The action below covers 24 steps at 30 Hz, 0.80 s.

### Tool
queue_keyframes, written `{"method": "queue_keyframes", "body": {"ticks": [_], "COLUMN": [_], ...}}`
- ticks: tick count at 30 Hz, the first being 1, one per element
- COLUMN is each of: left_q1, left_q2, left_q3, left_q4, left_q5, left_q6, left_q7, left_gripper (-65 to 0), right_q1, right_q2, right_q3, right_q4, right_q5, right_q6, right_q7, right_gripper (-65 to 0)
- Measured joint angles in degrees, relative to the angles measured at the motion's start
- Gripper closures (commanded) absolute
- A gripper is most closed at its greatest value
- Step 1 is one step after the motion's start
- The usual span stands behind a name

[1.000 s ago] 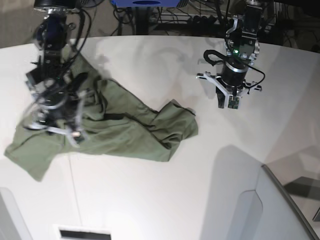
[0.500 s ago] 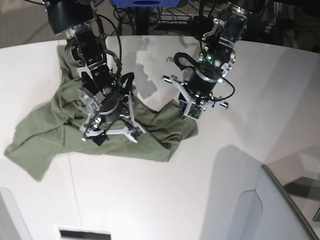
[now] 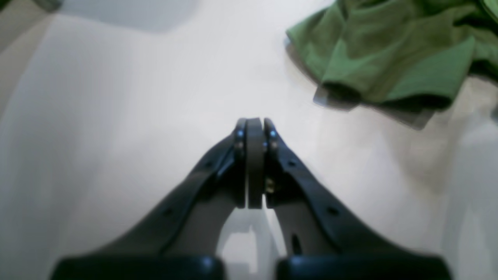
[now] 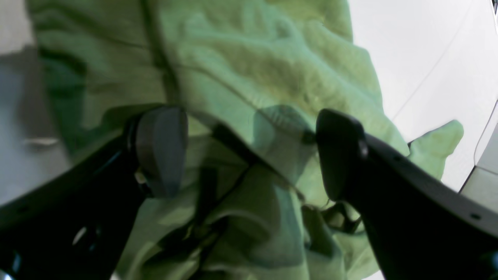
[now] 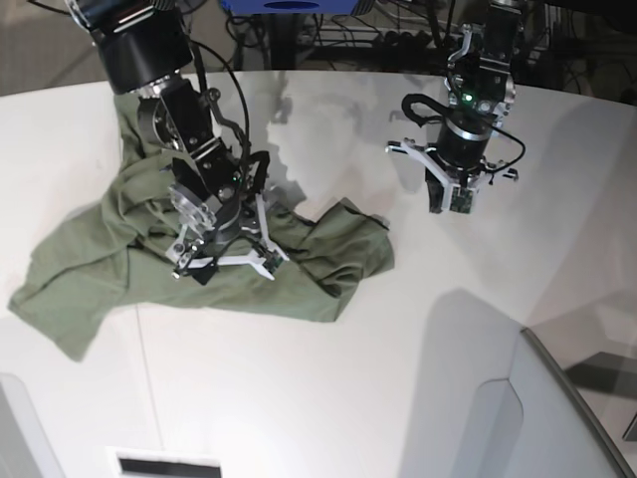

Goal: Layout the t-shirt on the table in an organized manner, then fold the t-shirt properly
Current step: 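Release the shirt and regrasp a fold of it with the right gripper, then grasp the shirt with both grippers and lift it off the table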

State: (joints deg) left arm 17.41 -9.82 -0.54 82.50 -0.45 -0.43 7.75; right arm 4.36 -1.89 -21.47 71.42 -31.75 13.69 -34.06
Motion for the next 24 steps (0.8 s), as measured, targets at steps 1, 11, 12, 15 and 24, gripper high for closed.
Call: {"method": "queue_keyframes", "body": {"ticks": [1, 11, 12, 15, 24], "left_q1": [0.6, 1.4, 1.5, 1.3, 1.2], "left_q2": [0.0, -0.1, -0.1, 0.0, 0.0], "left_q3": [-1.5, -5.7, -5.8, -5.8, -5.4], "left_q4": [0.0, 0.0, 0.0, 0.0, 0.0], "left_q5": [0.0, 0.0, 0.0, 0.0, 0.0], "left_q6": [0.3, 0.4, 0.5, 0.4, 0.4], "left_q7": [0.2, 0.3, 0.3, 0.3, 0.2], "left_gripper": [0.0, 0.0, 0.0, 0.0, 0.0], "right_q1": [0.5, 3.1, 3.1, 3.1, 1.3], "right_q2": [0.0, 0.3, 0.3, 0.3, 0.3], "right_q3": [0.0, 0.0, 0.0, 0.0, -0.2], "right_q4": [-1.0, -6.8, -7.1, -7.2, 1.5], "right_q5": [0.0, 0.2, 0.2, 0.2, 0.2], "right_q6": [-0.7, -4.7, -4.7, -4.7, -4.7], "right_q7": [0.1, 1.6, 1.5, 1.6, -0.6], "right_gripper": [-48.6, -15.9, -11.9, -3.2, 0.0]}}
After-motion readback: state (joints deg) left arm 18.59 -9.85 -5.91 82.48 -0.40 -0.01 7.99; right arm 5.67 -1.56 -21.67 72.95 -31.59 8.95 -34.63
